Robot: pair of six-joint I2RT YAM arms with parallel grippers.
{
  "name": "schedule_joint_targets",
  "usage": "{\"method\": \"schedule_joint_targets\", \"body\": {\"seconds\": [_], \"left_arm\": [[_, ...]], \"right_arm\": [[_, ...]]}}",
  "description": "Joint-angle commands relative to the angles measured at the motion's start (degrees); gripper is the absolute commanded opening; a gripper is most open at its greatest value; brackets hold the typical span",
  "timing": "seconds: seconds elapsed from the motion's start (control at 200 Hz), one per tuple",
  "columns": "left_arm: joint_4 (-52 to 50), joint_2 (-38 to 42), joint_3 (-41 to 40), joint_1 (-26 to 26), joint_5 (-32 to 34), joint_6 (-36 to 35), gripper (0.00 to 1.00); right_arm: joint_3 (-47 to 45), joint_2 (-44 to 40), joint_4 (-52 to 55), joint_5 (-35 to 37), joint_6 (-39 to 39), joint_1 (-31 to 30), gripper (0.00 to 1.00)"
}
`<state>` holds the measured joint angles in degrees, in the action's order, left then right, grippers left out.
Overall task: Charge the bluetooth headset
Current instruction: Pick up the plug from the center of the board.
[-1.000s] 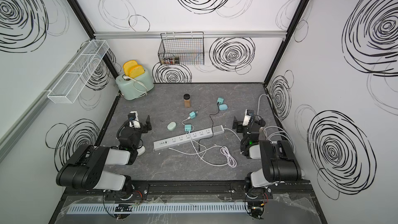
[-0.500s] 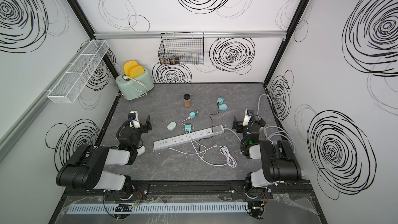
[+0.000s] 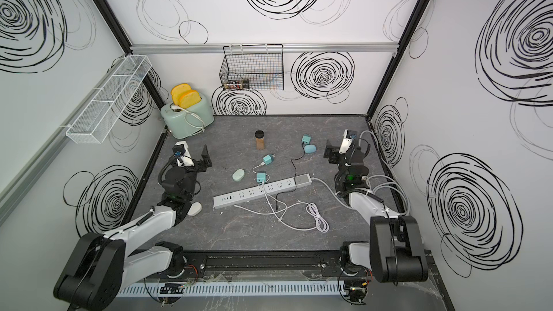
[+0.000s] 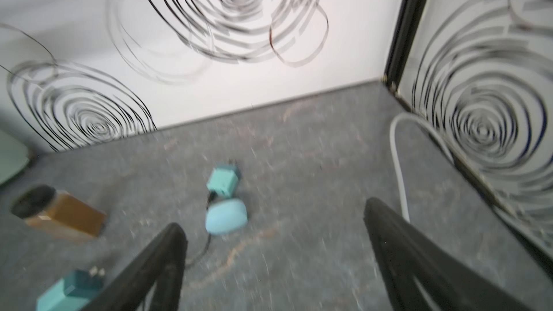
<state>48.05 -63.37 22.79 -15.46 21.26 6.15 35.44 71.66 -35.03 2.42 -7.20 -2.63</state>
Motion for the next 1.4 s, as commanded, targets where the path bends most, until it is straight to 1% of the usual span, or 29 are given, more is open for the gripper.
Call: {"method": "schedule_joint_targets", "body": {"seconds": [0.0, 0.075, 0.105, 0.19, 0.225, 0.3, 0.38, 0.465, 0.571, 0.636, 0.826, 0.941, 1.056, 1.121, 1.271, 1.396], "left_arm": [[-10.57, 1.08, 5.24, -5.64, 2.03, 5.01, 0.95], [-16.23, 0.18, 9.02, -10.61, 1.81, 3.88, 0.93], [-17.98, -0.23, 10.25, -12.46, 1.62, 3.99, 0.94], [-20.62, -1.73, 11.99, -15.95, -2.36, 4.98, 0.93], [-20.59, -2.35, 12.34, -16.99, -4.44, 5.13, 0.92], [-21.0, -4.38, 13.72, -18.88, -8.94, 5.29, 0.9], [-23.0, -6.75, 16.24, -20.57, -13.89, 4.57, 0.91], [-23.53, -8.76, 17.94, -20.83, -20.45, 5.72, 0.9], [-23.09, -10.66, 18.98, -20.84, -23.75, 7.86, 0.9], [-23.44, -12.03, 19.94, -20.92, -25.29, 8.41, 0.9], [-24.73, -16.97, 23.27, -21.1, -27.43, 8.79, 0.89], [-24.49, -19.59, 24.89, -21.12, -28.52, 8.36, 0.89], [-24.59, -21.63, 26.37, -21.1, -28.55, 8.09, 0.89], [-24.31, -22.38, 26.74, -21.1, -28.38, 8.14, 0.9], [-23.89, -23.83, 27.51, -20.42, -29.06, 9.27, 0.9], [-23.63, -23.95, 27.32, -19.9, -29.52, 9.56, 0.9]], "right_arm": [[4.83, 0.51, 12.29, -6.39, -4.42, -1.09, 0.85], [8.67, 3.26, 15.17, -11.13, -5.01, -1.23, 0.81], [10.41, 4.94, 16.65, -12.5, -5.2, -1.23, 0.78], [16.03, 10.73, 21.32, -15.91, -6.62, -1.36, 0.69], [18.68, 13.57, 23.94, -17.04, -7.27, -1.49, 0.67], [25.29, 19.3, 29.09, -17.97, -8.02, -2.21, 0.64], [30.73, 24.55, 33.09, -16.86, -9.32, -2.68, 0.61], [35.35, 29.25, 35.67, -16.7, -10.88, -2.89, 0.57], [39.74, 34.6, 37.9, -15.85, -12.91, -3.24, 0.53], [43.09, 37.91, 40.12, -15.39, -13.59, -3.55, 0.53], [50.53, 46.31, 44.59, -12.23, -15.55, -4.0, 0.58], [54.67, 50.45, 46.59, -11.56, -15.91, -4.46, 0.62], [57.7, 53.34, 47.67, -10.5, -16.39, -4.99, 0.68], [59.52, 54.84, 48.08, -9.6, -16.77, -5.24, 0.7], [64.61, 58.76, 51.12, -6.32, -17.36, -5.94, 0.68], [66.4, 60.33, 52.42, -3.98, -17.76, -6.8, 0.65]]}}
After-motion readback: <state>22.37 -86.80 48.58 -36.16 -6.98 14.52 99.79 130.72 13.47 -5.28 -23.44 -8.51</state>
